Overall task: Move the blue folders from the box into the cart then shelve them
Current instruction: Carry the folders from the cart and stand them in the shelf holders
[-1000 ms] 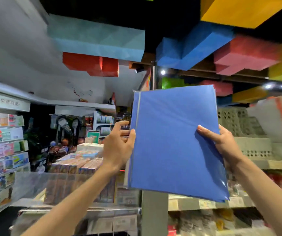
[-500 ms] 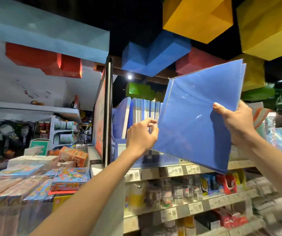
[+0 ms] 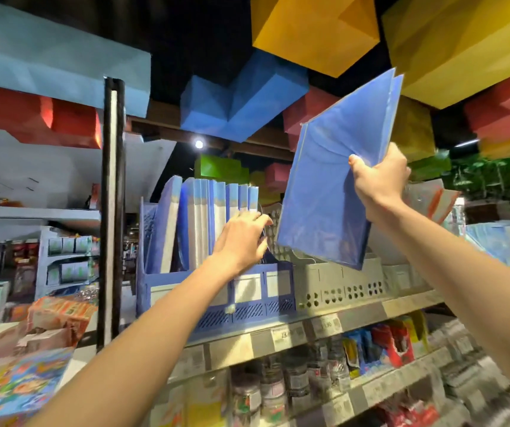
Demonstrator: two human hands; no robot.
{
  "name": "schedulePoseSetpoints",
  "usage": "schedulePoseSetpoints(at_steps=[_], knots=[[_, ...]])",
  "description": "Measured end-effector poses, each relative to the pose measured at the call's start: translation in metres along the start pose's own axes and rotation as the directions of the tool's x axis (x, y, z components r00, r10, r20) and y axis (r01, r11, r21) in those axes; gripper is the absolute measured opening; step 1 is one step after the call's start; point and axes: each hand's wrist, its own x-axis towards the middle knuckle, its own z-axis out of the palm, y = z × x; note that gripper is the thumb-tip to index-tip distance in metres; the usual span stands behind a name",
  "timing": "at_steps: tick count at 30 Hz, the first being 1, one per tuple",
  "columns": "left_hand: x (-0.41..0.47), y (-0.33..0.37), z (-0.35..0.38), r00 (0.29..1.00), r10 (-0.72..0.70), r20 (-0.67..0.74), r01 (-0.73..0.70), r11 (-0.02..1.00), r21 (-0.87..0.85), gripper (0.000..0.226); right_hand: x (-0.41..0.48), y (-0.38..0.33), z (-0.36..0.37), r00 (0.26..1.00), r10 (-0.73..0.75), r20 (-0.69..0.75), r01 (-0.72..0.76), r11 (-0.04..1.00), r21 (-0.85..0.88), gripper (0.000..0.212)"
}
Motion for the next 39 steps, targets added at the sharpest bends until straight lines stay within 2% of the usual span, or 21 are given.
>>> schedulePoseSetpoints(at_steps=[5,12,17,28,33,39], knots=[[0.019,-0.006,0.042,0.999,0.003,0.039,-0.013,0.970,0.244,0.047,0.019,0.037,0.028,0.998,0.051,0.047,-0.053,0.998,0.044,0.031],[0.041,-0.024,0.076,0.999,-0.043,0.020,0.031,0.917,0.397,0.041,0.046,0.085,0.063,0.983,0.029,0.180,-0.063,0.980,0.190,0.025],[0.037,-0.034,0.076,0.997,-0.074,-0.014,0.074,0.910,0.408,0.038,0.052,0.093,0.084,0.969,0.067,0.237,-0.131,0.956,0.264,0.021],[0.030,-0.032,0.067,0.990,-0.143,-0.003,0.127,0.873,0.471,0.044,0.053,0.113,0.103,0.941,0.161,0.297,-0.243,0.934,0.263,0.024],[0.031,-0.032,0.060,0.990,-0.142,-0.023,0.137,0.879,0.456,0.033,0.034,0.108,0.118,0.920,0.165,0.356,-0.263,0.933,0.246,0.025],[0.029,-0.035,0.059,0.988,-0.152,-0.008,0.138,0.874,0.466,0.038,0.025,0.099,0.136,0.904,0.130,0.408,-0.241,0.942,0.233,0.027]])
